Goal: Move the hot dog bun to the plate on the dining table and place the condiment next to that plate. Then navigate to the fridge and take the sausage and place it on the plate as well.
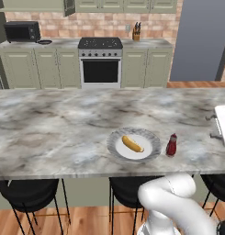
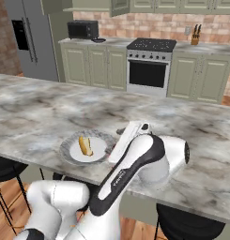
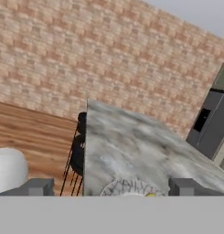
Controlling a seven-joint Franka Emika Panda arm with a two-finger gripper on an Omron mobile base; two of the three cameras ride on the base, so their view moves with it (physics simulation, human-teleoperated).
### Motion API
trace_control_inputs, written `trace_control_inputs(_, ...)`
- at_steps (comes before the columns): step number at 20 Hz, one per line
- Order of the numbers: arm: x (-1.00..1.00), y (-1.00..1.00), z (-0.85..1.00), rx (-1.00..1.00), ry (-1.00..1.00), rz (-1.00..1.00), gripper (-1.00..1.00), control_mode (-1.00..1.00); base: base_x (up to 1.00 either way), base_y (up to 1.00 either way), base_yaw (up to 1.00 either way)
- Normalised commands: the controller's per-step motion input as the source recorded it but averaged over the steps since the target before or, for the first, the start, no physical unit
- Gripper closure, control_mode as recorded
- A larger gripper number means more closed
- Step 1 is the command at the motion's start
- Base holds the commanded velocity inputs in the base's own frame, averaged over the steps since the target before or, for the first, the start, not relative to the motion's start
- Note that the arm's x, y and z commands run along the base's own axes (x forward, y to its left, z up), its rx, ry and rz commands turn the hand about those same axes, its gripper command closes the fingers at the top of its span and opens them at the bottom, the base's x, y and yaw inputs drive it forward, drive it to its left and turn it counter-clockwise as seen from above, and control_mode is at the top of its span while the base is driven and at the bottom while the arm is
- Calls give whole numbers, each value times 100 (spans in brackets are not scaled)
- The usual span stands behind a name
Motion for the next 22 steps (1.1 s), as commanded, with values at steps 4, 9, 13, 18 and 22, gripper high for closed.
trace_control_inputs(4, -56, 46, 31, -10, 0, -24, -100, -100, 0, 0, 0)
trace_control_inputs(9, -41, 59, 23, -15, 0, -31, -100, -100, 0, 0, 0)
trace_control_inputs(13, -42, 55, 15, -17, 0, -31, -100, -100, 0, 0, 0)
trace_control_inputs(18, -39, 43, 11, -12, 0, -29, -100, -100, 0, 0, 0)
trace_control_inputs(22, -8, 39, 1, -10, 4, -16, -100, -100, 0, 0, 0)
